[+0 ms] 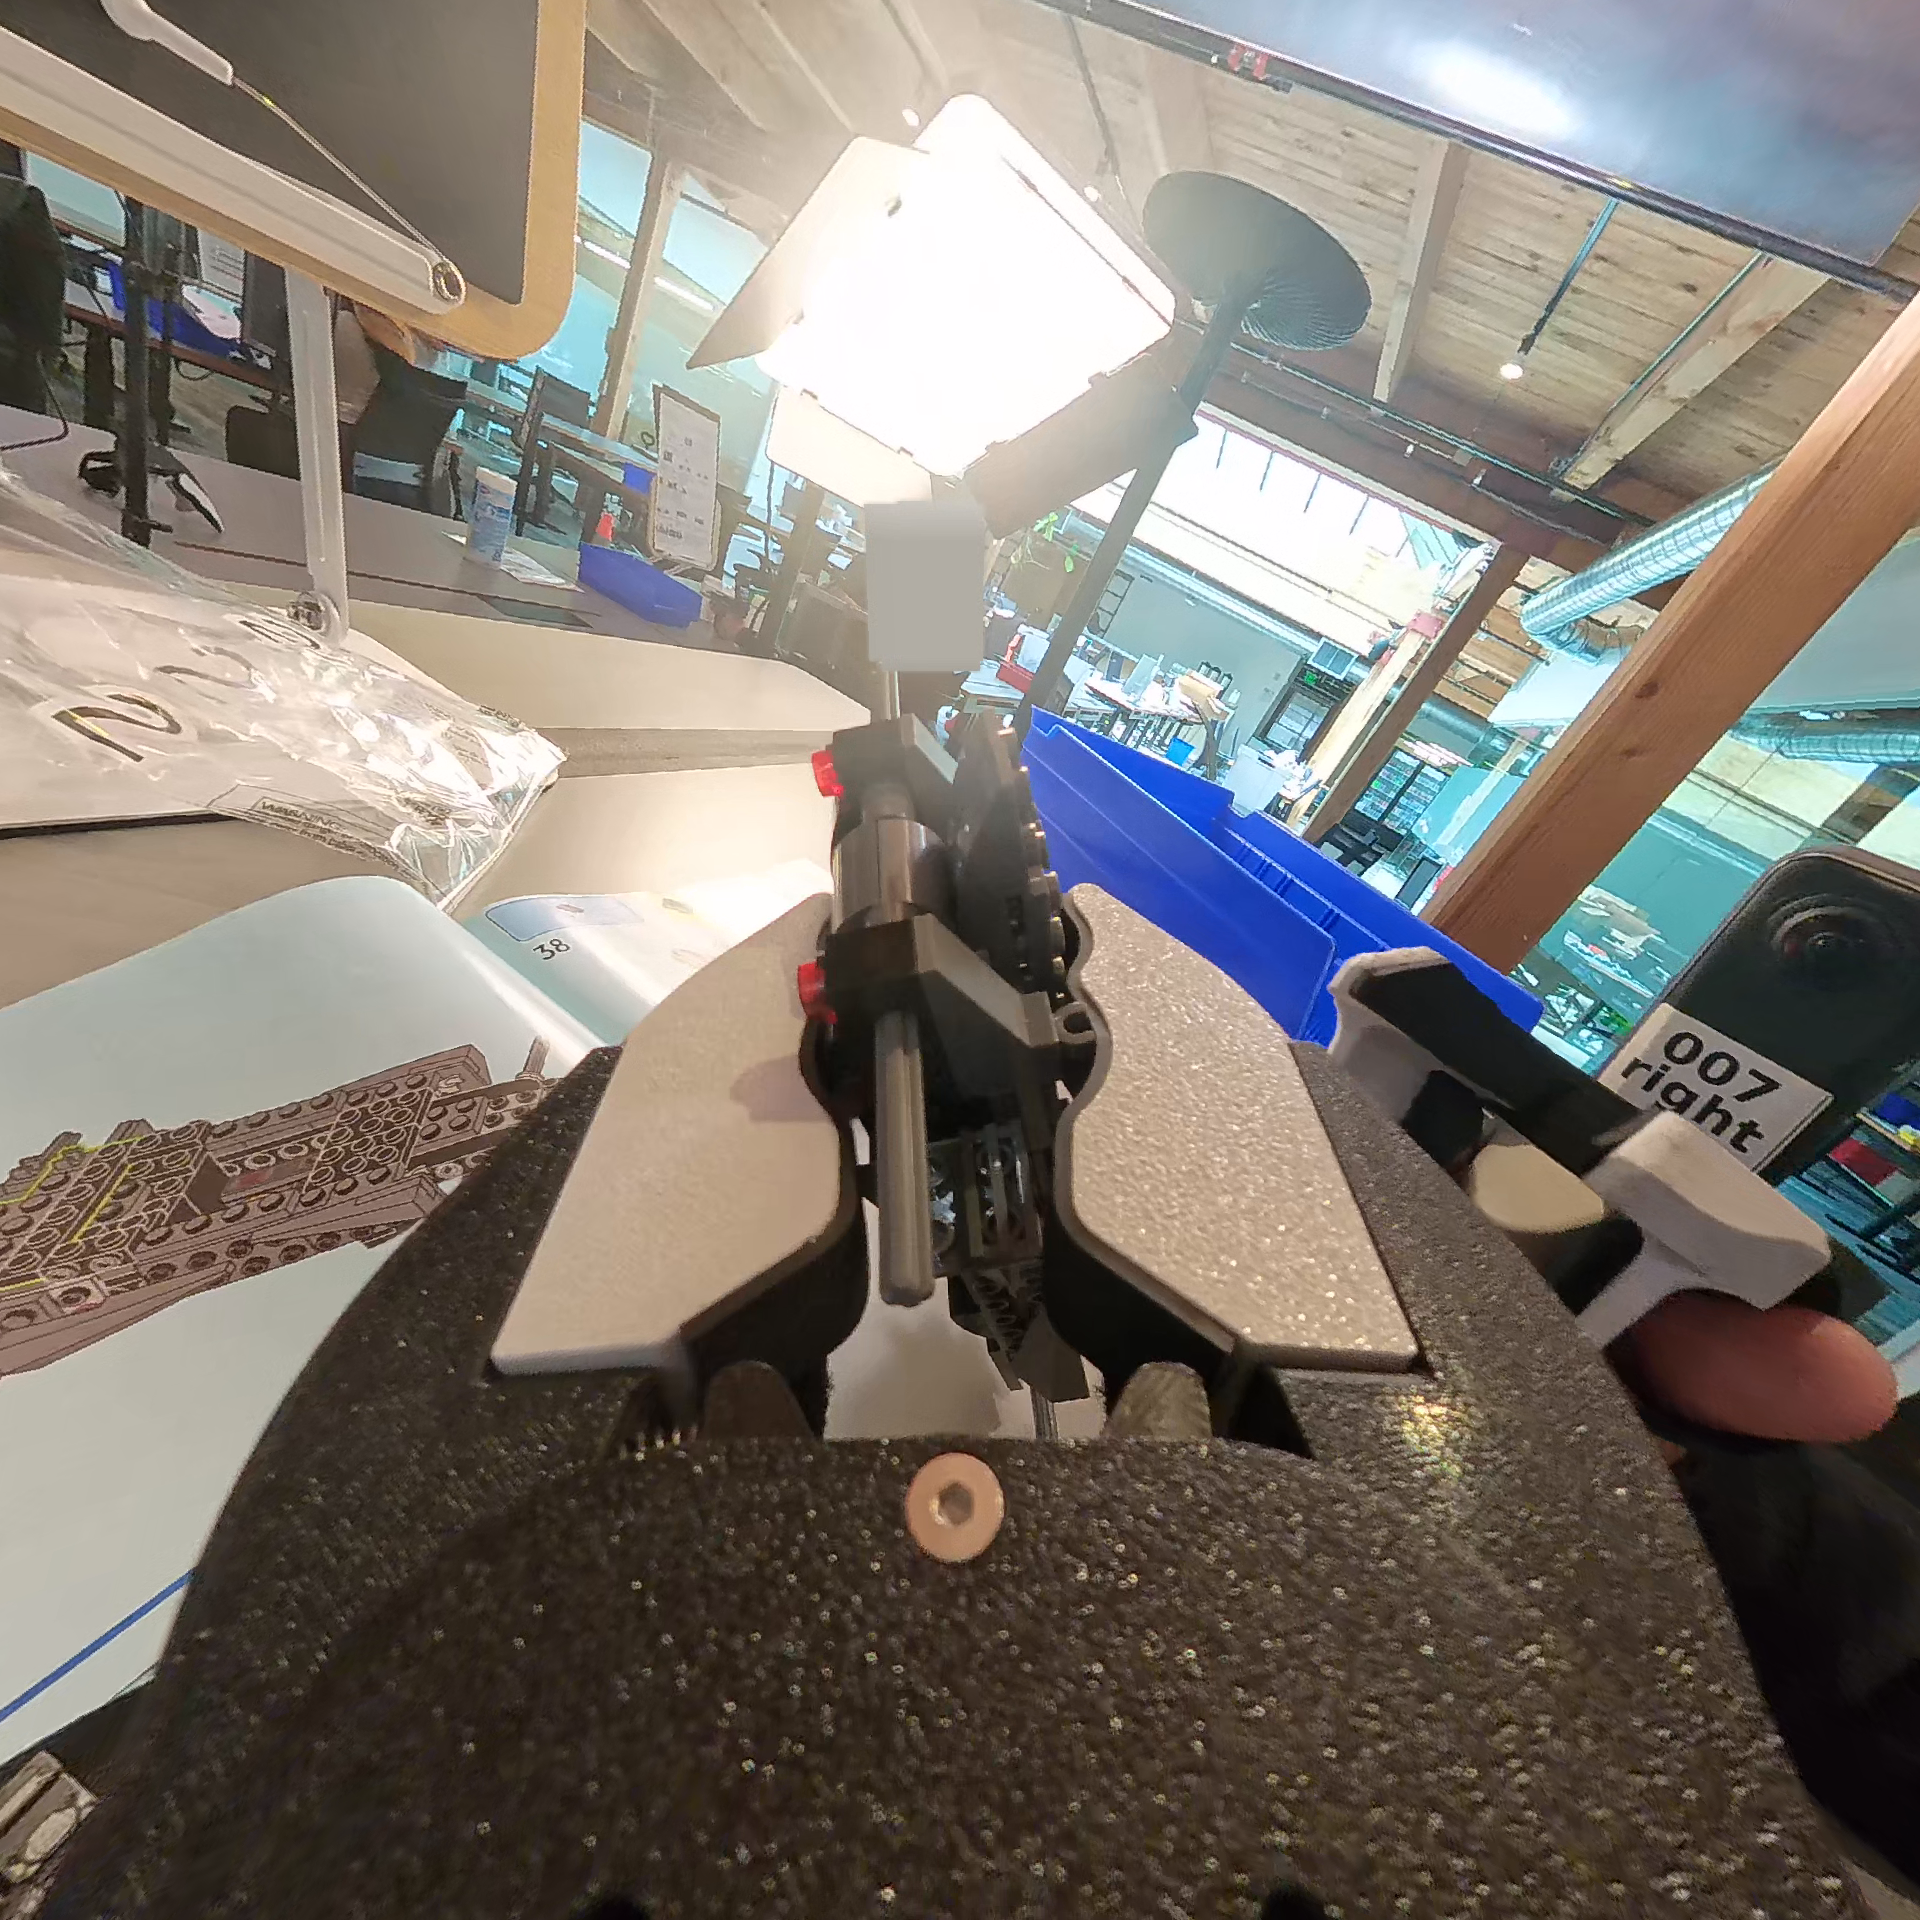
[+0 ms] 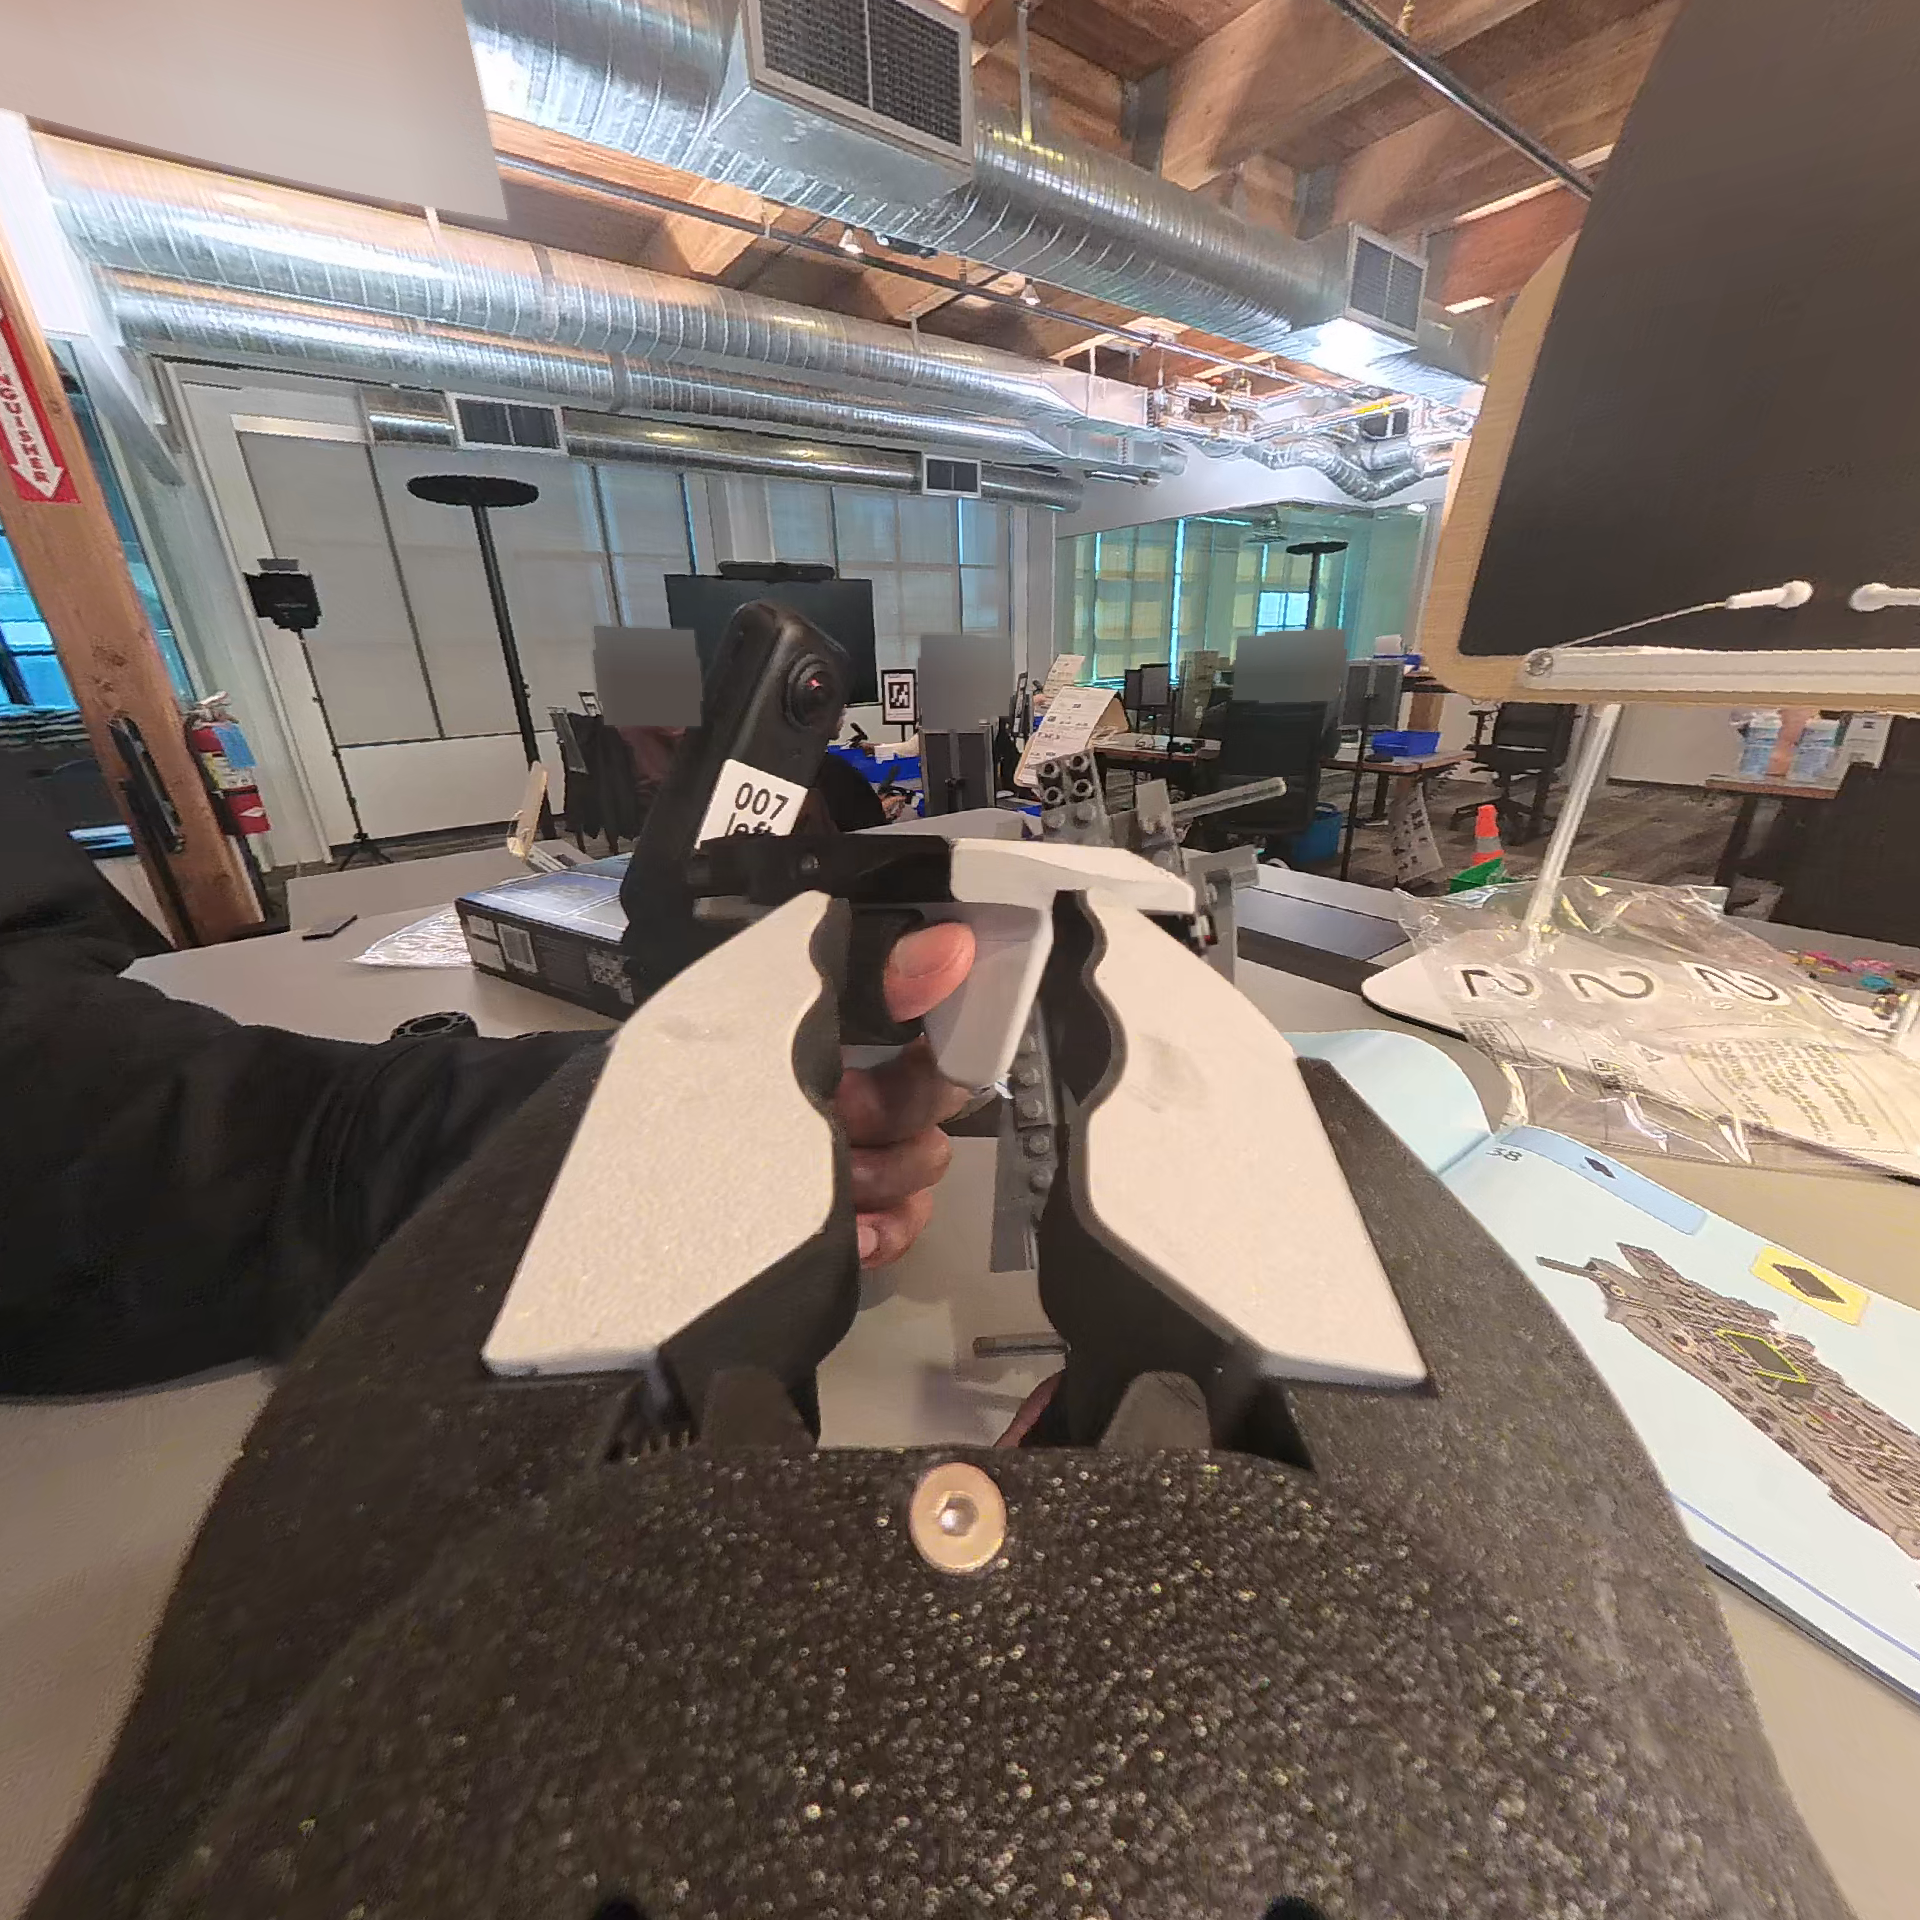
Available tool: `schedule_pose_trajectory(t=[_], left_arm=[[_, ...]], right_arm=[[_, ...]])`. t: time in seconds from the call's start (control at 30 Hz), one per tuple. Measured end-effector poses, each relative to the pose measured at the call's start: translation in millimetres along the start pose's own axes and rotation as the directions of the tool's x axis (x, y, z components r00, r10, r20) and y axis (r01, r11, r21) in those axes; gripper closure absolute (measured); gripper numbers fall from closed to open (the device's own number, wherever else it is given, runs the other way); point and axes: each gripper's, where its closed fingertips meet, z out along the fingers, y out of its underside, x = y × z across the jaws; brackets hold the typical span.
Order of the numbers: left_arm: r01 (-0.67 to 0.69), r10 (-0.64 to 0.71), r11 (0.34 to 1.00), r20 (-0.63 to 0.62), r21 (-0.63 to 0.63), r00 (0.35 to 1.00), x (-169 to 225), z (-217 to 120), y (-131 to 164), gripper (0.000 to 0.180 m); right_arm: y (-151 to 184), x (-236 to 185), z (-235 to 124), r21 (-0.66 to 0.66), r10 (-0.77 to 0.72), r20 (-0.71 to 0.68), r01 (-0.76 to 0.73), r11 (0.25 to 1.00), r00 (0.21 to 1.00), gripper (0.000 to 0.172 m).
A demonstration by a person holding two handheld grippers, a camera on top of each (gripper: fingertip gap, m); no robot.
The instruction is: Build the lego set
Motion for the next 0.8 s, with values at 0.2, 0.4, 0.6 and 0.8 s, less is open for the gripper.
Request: schedule_pose_trajectory(t=[0.2, 0.4, 0.6, 0.8], left_arm=[[0.077, -0.077, 0.997, -0.051, -0.009, 0.996, -1, -1, -2, 0.144], [0.08, -0.081, 0.997, -0.063, -0.018, 0.995, -2, -2, -2, 0.144], [0.041, -0.045, 0.998, -0.085, -0.048, 0.995, -2, -3, -3, 0.144], [-0.103, 0.092, 0.989, -0.109, -0.107, 0.99, 0, -7, -4, 0.144]], right_arm=[[-5, 27, -2, 0.004, -0.005, -0.168, 0.005, 1.0, 0.986, 0.135], [-6, 39, 13, -0.105, -0.06, -0.228, 0.037, 0.994, 0.972, 0.137], [-6, 46, 37, -0.262, -0.091, -0.136, 0.053, 0.964, 0.987, 0.134], [-12, 39, 62, -0.368, -0.095, 0.054, 0.109, 0.923, 0.994, 0.134]])
